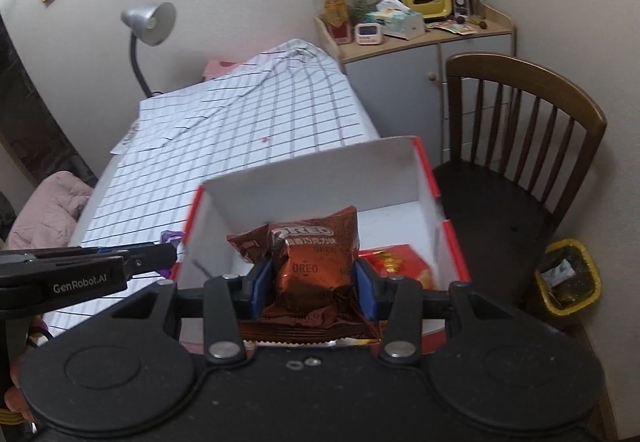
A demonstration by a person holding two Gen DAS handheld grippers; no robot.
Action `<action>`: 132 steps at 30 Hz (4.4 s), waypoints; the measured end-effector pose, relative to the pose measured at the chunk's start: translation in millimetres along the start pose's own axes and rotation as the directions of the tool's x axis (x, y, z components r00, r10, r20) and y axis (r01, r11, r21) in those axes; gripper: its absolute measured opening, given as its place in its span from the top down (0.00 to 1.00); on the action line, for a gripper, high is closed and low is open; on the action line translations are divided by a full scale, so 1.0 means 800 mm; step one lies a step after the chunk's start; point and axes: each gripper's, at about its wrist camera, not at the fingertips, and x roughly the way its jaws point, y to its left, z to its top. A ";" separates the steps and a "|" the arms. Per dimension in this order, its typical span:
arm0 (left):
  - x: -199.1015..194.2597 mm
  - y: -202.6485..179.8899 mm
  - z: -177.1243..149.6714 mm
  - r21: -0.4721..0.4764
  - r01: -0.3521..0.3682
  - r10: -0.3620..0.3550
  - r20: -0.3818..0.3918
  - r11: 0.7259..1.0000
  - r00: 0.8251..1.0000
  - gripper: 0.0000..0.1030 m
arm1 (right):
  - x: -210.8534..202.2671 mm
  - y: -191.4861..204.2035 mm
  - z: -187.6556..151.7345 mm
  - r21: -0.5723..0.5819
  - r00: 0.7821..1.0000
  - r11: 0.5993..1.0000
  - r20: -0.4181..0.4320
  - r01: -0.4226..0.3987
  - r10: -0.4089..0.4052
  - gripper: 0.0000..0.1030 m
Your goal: Organize snacks
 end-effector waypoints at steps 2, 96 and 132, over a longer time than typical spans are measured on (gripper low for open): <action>0.016 -0.004 0.002 0.000 -0.001 0.001 -0.021 1.000 1.000 0.84 | 0.008 -0.010 0.001 0.001 1.000 1.000 -0.007 0.008 -0.008 0.58; -0.141 -0.005 -0.075 -0.002 0.029 -0.028 0.175 1.000 0.984 0.02 | -0.128 0.045 -0.089 -0.072 0.949 0.997 0.314 0.015 0.008 0.00; -0.131 -0.012 -0.072 -0.018 0.024 -0.021 0.135 1.000 0.991 0.02 | -0.123 0.040 -0.082 -0.081 0.968 0.996 0.251 0.024 -0.003 0.00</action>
